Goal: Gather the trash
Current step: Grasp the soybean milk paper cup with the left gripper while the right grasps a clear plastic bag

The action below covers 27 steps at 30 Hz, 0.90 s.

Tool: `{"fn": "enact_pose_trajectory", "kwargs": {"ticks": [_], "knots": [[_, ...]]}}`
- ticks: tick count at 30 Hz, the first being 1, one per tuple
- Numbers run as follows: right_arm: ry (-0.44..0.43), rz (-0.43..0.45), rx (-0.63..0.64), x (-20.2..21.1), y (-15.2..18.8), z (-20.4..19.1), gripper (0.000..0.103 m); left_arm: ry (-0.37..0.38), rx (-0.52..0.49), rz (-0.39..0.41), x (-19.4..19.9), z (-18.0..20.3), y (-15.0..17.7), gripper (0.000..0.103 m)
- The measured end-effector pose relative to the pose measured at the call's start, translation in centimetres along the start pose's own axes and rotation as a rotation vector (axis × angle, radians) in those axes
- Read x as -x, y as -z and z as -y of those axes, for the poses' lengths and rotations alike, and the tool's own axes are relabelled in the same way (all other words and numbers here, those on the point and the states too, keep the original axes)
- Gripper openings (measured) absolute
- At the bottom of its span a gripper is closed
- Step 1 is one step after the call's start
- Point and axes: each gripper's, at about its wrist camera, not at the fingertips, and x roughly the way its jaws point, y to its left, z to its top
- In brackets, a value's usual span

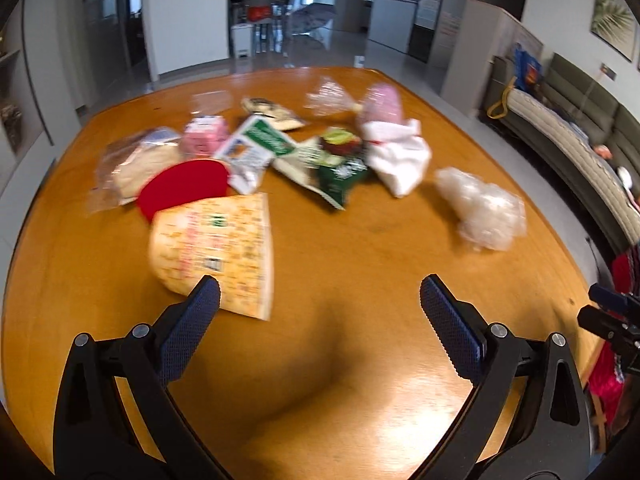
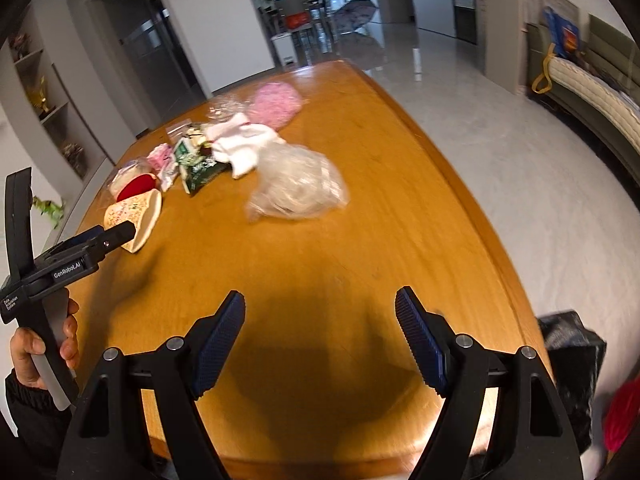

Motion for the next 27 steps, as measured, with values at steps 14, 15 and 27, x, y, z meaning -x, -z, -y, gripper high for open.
{"fn": "enact_pose_trajectory", "kwargs": {"ticks": [14,15,27], "knots": [[-0.056,-0.025,0.107,-5.0,-4.9,-4.1,0.081,-0.182,-0.134,-0.015,-4.2,-3.1,-1.7,0.097],[-0.049,-0.022,0.114,-5.3,-5.3,-4.3,0.081,-0.19,-0.145,-0.017,-4.2,-3.2,-1.7,0.097],[-0.057,-0.029,0.128,-6.0,-6.2,-4.6,0.081,0.007,0.302,-0.183,-5.1,-10.6,-1.6,0.097]]}}
